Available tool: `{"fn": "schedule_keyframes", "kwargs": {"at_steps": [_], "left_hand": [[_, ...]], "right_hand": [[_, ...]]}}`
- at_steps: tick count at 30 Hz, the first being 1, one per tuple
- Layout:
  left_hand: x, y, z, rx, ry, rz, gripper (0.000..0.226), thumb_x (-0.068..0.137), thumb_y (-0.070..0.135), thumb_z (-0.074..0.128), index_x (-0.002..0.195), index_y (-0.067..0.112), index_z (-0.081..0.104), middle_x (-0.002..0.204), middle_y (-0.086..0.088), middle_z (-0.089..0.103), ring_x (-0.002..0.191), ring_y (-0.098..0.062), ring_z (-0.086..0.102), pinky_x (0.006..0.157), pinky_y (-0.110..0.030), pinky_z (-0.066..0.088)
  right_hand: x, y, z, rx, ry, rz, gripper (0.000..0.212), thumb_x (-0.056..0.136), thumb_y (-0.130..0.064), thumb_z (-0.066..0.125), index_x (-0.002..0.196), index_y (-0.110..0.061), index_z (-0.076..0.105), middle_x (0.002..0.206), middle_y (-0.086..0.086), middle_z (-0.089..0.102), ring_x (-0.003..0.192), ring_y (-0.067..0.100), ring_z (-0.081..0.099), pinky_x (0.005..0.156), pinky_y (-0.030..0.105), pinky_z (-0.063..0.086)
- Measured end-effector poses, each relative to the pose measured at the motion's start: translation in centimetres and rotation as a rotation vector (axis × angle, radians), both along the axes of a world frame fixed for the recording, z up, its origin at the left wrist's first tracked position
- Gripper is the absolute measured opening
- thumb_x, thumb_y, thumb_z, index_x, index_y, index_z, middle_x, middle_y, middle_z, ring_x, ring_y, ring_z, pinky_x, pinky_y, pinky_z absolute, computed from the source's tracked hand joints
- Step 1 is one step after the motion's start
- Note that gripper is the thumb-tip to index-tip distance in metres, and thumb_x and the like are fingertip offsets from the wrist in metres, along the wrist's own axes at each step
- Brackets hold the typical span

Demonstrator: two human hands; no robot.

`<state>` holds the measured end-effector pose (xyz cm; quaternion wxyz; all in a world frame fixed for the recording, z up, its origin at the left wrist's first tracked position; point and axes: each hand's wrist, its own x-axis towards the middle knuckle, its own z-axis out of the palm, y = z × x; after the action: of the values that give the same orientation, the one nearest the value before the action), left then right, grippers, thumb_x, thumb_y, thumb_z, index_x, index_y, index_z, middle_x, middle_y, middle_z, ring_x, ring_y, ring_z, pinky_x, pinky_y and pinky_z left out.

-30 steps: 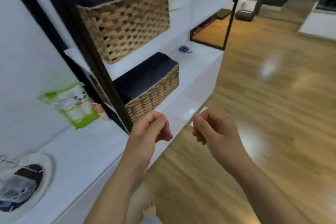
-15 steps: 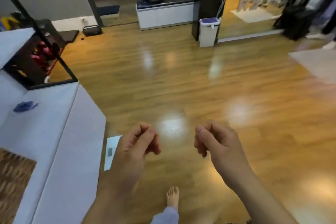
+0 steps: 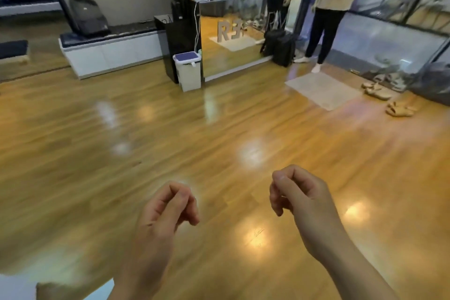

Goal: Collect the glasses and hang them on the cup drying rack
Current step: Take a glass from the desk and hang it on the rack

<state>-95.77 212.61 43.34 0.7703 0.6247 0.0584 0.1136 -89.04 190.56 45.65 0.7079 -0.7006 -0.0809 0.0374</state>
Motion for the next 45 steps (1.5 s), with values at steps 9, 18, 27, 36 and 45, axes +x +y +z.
{"fn": "schedule_keyframes", "kwargs": {"at_steps": [9, 18, 27, 36, 45], "left_hand": [[22.9, 0.6, -0.3, 1.183, -0.192, -0.011, 0.023, 0.087, 0.038, 0.050, 0.078, 0.022, 0.064, 0.073, 0.014, 0.060, 0.067, -0.009, 0.058, 0.062, -0.028, 0.047], [44.6, 4.4, 1.0, 1.210, -0.172, 0.081, 0.025, 0.088, 0.038, 0.050, 0.079, 0.021, 0.065, 0.072, 0.014, 0.058, 0.064, -0.014, 0.060, 0.055, -0.037, 0.052], [69.8, 10.4, -0.6, 1.147, -0.112, 0.052, 0.044, 0.087, 0.045, 0.051, 0.110, 0.015, 0.073, 0.118, -0.001, 0.072, 0.103, -0.025, 0.071, 0.085, -0.037, 0.053], [97.8, 10.4, 3.0, 1.136, -0.167, -0.154, 0.061, 0.084, 0.068, 0.029, 0.143, 0.054, 0.019, 0.160, 0.028, 0.010, 0.148, 0.003, 0.009, 0.120, -0.032, 0.013], [122.8, 5.5, 3.2, 1.139, -0.171, -0.149, 0.066, 0.082, 0.075, 0.030, 0.145, 0.058, 0.017, 0.155, 0.041, 0.002, 0.146, 0.010, 0.005, 0.119, -0.038, 0.024]], "right_hand": [[19.6, -2.4, -2.6, -0.744, -0.488, -0.219, 0.013, 0.086, -0.029, 0.063, 0.074, -0.027, 0.059, 0.067, -0.013, 0.057, 0.071, 0.006, 0.054, 0.050, 0.016, 0.037], [44.0, 0.8, -1.0, -0.778, -0.592, -0.136, 0.017, 0.091, -0.033, 0.055, 0.079, -0.023, 0.062, 0.072, -0.013, 0.057, 0.068, 0.005, 0.054, 0.057, 0.027, 0.046], [67.9, 7.5, -1.5, -0.777, -0.503, -0.088, 0.029, 0.085, -0.030, 0.070, 0.112, -0.021, 0.070, 0.121, -0.010, 0.067, 0.112, 0.008, 0.063, 0.093, 0.011, 0.042], [90.2, 7.2, 1.0, -0.782, -0.412, -0.261, 0.053, 0.084, -0.056, 0.061, 0.133, -0.036, 0.056, 0.146, -0.024, 0.044, 0.137, -0.001, 0.040, 0.105, 0.017, 0.032], [115.6, 1.8, -0.8, -0.801, -0.395, -0.269, 0.055, 0.082, -0.065, 0.053, 0.135, -0.050, 0.044, 0.146, -0.036, 0.032, 0.131, -0.025, 0.021, 0.098, -0.006, 0.013]]}}
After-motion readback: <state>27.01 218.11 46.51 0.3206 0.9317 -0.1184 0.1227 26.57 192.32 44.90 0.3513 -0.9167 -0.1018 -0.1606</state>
